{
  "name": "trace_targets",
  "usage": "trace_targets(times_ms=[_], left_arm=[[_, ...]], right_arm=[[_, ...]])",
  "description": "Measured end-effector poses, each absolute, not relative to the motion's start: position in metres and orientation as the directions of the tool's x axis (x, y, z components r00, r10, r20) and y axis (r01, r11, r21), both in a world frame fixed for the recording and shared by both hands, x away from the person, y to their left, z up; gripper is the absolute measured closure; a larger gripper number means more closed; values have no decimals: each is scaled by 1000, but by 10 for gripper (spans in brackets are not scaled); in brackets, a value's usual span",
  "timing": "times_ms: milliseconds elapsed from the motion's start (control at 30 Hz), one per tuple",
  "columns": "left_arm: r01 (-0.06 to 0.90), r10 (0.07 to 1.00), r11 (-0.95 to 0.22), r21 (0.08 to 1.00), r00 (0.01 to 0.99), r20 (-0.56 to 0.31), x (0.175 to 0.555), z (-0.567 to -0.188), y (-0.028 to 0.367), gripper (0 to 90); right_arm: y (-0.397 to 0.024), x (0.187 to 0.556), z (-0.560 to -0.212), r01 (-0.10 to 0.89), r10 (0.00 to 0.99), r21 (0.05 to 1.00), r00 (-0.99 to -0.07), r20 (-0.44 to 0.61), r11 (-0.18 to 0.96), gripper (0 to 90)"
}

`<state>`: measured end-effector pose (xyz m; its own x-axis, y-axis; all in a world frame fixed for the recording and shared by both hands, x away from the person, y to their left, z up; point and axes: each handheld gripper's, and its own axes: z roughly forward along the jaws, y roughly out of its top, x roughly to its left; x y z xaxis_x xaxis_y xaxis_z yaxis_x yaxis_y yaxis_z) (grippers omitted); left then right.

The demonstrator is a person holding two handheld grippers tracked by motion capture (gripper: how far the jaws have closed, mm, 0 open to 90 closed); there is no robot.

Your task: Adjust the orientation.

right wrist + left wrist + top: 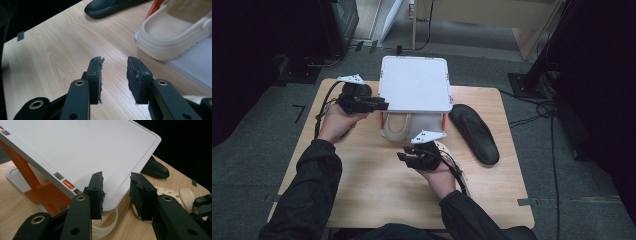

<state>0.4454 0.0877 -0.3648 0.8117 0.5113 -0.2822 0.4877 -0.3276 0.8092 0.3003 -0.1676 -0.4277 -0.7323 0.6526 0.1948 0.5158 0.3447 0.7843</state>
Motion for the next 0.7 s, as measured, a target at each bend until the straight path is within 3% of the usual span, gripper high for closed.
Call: trace_targets(times_ms=[300, 700], left_arm=[[484, 511, -337, 807, 814, -275, 443, -363, 87, 596], [478, 519, -327, 815, 812, -268, 438, -362, 91, 566]], right_arm=[[-199, 283, -417, 484, 646, 798, -746, 162, 358, 646], [-258, 261, -418, 484, 682, 797, -720, 128, 362, 730]])
